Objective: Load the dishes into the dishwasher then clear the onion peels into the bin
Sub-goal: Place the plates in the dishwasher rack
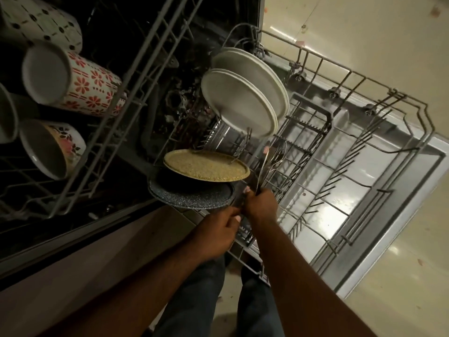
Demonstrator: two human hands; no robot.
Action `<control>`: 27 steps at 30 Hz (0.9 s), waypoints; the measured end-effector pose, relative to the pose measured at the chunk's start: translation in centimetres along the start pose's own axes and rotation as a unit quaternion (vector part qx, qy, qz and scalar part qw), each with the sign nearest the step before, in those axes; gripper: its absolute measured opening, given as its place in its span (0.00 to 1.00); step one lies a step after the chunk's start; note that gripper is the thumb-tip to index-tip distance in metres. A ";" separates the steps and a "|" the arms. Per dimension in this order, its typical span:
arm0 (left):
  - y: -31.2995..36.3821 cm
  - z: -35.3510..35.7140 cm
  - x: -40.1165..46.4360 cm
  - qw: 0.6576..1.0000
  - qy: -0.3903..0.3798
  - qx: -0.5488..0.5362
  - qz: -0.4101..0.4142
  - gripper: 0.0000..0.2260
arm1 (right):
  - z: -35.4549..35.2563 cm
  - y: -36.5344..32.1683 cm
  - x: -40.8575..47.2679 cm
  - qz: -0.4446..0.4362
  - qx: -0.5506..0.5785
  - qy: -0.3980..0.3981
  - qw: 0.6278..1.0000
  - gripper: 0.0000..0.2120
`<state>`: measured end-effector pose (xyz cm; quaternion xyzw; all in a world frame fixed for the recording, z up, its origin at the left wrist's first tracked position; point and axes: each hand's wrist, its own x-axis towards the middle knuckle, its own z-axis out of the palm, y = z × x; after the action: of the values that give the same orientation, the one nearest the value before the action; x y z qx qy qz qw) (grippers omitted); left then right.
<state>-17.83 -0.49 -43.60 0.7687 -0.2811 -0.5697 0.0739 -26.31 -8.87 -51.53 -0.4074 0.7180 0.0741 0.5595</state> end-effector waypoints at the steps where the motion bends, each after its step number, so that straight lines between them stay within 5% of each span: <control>1: 0.1 0.0 0.0 1.000 -0.004 0.000 0.000 0.13 | -0.1 0.0 0.0 -0.004 -0.007 -0.012 1.000 0.10; 16: 1.6 1.0 -4.0 1.000 -0.023 0.009 0.012 0.13 | -4.8 4.8 -7.5 -0.098 0.044 -0.009 0.994 0.15; 27: 7.7 -0.9 -18.0 0.998 0.028 -0.032 0.047 0.14 | -11.8 1.3 -24.5 -0.202 0.010 -0.042 0.978 0.12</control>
<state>-23.15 2.20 -24.96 0.7673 -0.2969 -0.5527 0.1327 -34.94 -2.34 -26.56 -0.5349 0.5974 -0.0300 0.5968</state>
